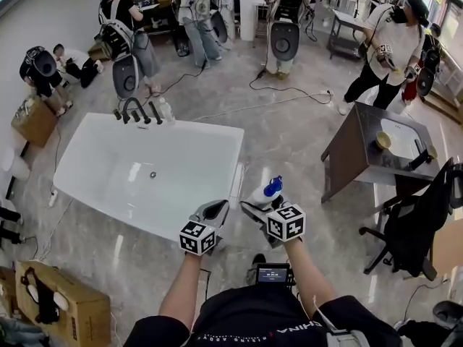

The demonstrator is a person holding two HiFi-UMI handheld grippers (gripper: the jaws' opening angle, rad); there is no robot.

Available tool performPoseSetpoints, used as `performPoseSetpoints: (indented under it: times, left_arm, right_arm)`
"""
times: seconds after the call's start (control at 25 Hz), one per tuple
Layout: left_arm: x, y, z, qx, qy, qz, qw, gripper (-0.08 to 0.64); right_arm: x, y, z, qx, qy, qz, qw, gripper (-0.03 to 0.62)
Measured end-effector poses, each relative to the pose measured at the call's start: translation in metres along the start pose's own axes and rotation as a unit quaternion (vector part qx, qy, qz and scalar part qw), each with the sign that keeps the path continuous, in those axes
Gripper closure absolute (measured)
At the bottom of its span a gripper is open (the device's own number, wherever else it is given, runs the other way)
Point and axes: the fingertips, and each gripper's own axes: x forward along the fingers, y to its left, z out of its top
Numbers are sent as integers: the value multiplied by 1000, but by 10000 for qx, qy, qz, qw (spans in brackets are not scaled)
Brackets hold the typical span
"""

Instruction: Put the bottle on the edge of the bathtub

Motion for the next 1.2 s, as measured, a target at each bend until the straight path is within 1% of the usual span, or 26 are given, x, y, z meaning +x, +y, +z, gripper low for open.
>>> performPoseSetpoints:
  times: [0.2,0.36,0.52,0.68,0.8,0.96,1.08,1.2]
  left_arm:
    - [55,21,22,-98,-6,99,9999,551]
    - [92,38,37,-123,-15,240,9996,551]
    - [121,44,50,-72,-54,277,9996,551]
    - [136,59,54,-85,-23,335,9994,551]
    - [150,79,57,-125,5,356,9993,551]
    - [181,111,65,-142,8,313,9994,551]
    - [200,140,81,-162,-82,317,9993,551]
    - [215,169,100,-169,-164,306,9993,551]
  right_arm:
    - [19,-58,27,104,-12,-24,9999,117]
    - [34,-90,41,127,33,54,9999,117]
    - [49,-110,52,104,46,182,9998,117]
    - [69,-117,60,110,79,320,9994,117]
    - [88,-126,67,98,102,346,9993,117]
    - [117,-152,81,78,136,285,9995,117]
    - [144,-171,98,-8,208,215,9996,117]
    - [171,-185,124,-118,219,150,9996,117]
